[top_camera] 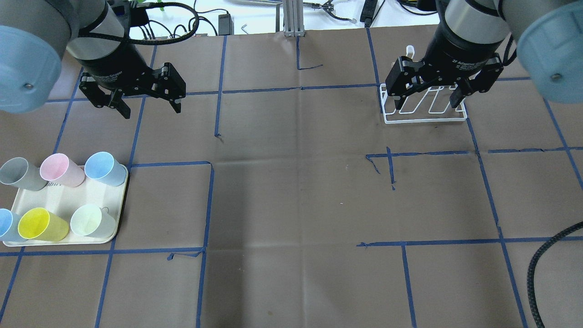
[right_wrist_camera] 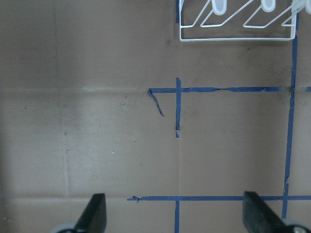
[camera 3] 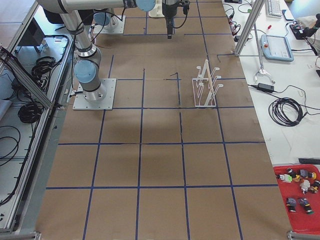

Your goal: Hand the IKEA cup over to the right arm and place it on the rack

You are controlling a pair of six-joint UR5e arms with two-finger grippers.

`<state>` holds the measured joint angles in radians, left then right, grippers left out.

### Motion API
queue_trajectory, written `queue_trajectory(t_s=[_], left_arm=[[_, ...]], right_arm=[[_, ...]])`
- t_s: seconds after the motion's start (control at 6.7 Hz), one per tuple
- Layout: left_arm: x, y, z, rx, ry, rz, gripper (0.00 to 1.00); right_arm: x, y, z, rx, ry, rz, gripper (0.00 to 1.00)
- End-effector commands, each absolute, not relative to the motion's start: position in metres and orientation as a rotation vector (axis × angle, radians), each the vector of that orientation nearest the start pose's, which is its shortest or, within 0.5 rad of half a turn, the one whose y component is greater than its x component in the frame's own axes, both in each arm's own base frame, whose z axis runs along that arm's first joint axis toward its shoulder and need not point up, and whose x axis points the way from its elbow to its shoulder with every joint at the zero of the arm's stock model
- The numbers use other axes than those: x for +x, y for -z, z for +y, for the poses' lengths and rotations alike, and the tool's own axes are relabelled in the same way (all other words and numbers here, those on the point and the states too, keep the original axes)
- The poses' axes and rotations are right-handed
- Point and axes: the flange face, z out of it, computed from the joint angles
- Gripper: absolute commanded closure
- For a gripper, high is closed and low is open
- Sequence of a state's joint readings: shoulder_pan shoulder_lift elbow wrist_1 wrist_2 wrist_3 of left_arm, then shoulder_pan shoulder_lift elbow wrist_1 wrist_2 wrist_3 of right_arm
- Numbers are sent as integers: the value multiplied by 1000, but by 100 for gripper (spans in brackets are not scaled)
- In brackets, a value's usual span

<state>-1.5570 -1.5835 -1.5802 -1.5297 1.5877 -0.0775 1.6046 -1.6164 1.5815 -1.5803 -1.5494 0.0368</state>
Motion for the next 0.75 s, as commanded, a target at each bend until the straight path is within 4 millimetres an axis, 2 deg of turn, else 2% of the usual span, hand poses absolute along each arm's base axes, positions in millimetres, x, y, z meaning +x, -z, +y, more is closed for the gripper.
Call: queue_trajectory(t_s=[0.0,0.15,0.3,0.6], left_arm=[[-125,-482,-500,-144,32,3122,0],[-125,-482,-500,-144,32,3122,0],[-125,-481,-500,-147,29,3126,0],[-126,-482,-498,-151,32,3131,0]], right_arm=[[153,-505,-473,8,84,3105,0],[156,-511,-479,4,194,3079,0],[166,-512,-487,-12,303,2969,1],[184,-493,-494,-63,524,2753,1]])
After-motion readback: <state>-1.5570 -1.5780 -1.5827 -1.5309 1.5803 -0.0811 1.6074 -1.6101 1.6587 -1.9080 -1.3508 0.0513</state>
